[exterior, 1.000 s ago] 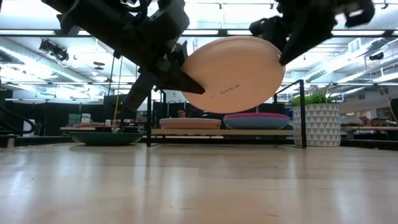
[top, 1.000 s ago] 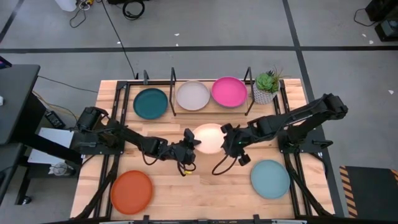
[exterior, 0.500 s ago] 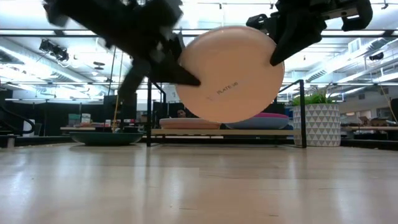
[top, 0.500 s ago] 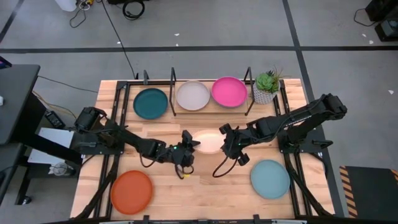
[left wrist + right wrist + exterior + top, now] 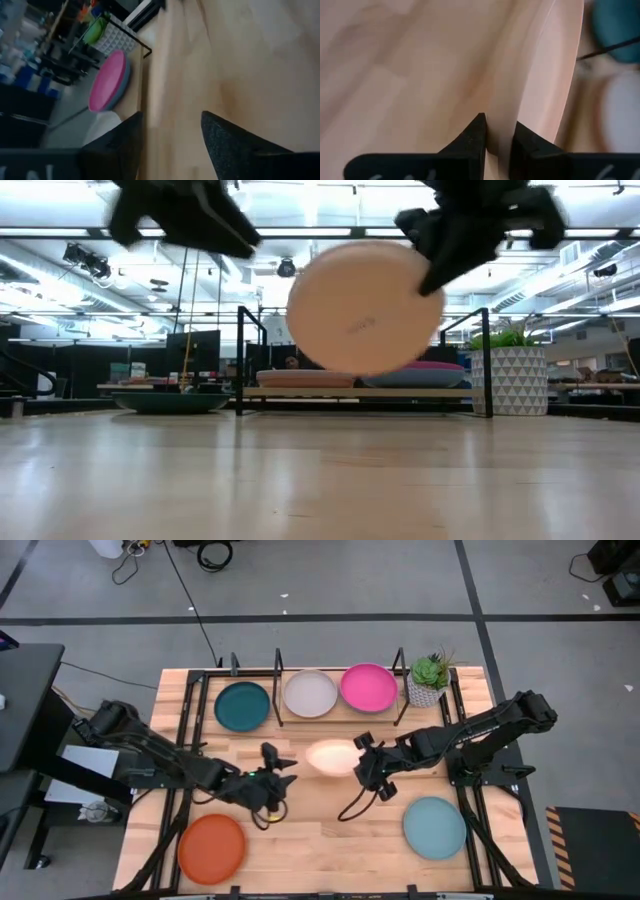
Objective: Place and stack plates onto a shelf
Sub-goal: Stack the light orange plate on top of the gray plate on the shelf
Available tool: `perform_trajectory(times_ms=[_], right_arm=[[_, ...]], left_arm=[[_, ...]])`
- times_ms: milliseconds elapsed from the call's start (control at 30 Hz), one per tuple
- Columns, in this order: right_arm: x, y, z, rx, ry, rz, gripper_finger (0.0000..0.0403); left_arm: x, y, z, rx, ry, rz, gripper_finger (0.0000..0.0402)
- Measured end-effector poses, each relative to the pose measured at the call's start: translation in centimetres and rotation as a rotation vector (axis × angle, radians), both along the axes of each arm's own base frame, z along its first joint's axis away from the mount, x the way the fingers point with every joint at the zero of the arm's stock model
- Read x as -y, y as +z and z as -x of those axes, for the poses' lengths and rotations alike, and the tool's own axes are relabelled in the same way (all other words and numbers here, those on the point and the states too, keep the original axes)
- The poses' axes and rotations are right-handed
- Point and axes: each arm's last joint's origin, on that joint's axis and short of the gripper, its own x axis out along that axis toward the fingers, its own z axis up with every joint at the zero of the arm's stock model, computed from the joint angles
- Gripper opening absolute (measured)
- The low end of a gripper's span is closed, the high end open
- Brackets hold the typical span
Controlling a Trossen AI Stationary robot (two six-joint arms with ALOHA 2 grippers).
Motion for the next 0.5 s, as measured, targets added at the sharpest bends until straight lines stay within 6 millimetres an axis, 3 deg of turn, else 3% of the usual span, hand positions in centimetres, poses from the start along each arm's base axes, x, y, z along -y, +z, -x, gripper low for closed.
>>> perform_trajectory(times_ms=[267,500], right_arm=[[1.0,0.6,-1.9,0.140,0.025,0.308,0.0054],[4.7,-2.3,-5.0,0.066,0.036,0.558,0.0054]], left_arm=[[0.5,1.2,3.3,0.045,0.046,0.184,0.0186],[0.0,-3.1,4.9,0.070,0.107,0.223,0.0174]])
